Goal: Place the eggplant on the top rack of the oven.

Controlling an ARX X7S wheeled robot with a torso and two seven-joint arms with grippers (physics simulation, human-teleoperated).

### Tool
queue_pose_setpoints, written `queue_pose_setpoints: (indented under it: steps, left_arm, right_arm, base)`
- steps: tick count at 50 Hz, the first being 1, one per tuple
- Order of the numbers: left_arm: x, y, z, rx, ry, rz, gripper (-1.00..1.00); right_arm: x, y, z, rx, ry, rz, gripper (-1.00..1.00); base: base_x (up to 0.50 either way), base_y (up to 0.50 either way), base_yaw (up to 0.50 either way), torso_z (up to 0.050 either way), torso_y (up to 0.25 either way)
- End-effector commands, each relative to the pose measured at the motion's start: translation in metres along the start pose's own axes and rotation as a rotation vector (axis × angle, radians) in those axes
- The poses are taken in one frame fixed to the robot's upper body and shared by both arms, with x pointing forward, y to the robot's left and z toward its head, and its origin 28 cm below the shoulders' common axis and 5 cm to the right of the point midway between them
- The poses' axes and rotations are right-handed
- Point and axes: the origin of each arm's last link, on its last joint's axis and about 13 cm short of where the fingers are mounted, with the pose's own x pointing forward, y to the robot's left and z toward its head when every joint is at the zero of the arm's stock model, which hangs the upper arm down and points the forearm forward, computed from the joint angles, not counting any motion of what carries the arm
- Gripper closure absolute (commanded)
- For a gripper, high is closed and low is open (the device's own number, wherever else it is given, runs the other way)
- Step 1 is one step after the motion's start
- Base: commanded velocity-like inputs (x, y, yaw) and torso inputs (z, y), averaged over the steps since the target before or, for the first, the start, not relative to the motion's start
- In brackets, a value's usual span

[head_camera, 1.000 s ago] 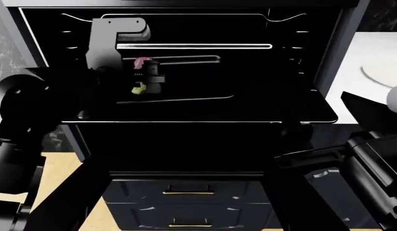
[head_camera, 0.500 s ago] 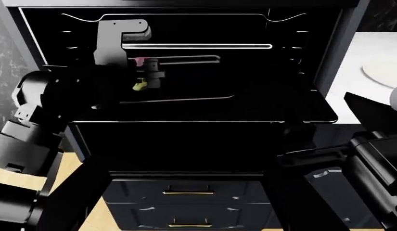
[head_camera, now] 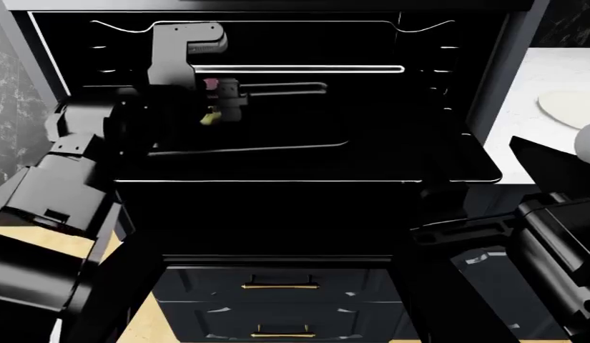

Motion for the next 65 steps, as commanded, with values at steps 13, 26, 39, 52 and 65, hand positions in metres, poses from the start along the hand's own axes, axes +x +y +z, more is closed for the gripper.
queue_pose_setpoints:
  steps: [13, 26, 39, 52, 65]
  left_arm:
    - [-0.003, 0.004, -0.001, 0.007, 0.02, 0.027, -1.0]
    - [-0.044, 0.003, 0.008, -0.005, -0.043, -0.048, -1.0]
    - [-0.079, 0.011, -0.002, 0.016, -0.063, -0.096, -1.0]
    - [-0.098, 0.024, -0.019, 0.077, -0.085, -0.154, -1.0]
    - [-0.122, 0.038, -0.023, 0.099, -0.137, -0.245, -1.0]
  right_arm:
    - [-0.002, 0.0, 0.001, -0.001, -0.008, 0.002, -1.0]
    - [-0.003, 0.002, 0.003, -0.007, -0.016, 0.011, -1.0]
    - [-0.005, 0.005, 0.006, -0.031, -0.019, 0.013, -1.0]
    - [-0.006, 0.002, 0.0, -0.038, -0.009, 0.041, -1.0]
    - [-0.016, 0.005, 0.003, -0.053, -0.006, 0.058, -1.0]
  base:
    - [0.0, 0.0, 0.0, 0.0, 0.0]
    - [0.0, 0.0, 0.0, 0.0, 0.0]
    - [0.0, 0.0, 0.0, 0.0, 0.0]
    - [0.0, 0.0, 0.0, 0.0, 0.0]
    - [0.0, 0.0, 0.0, 0.0, 0.0]
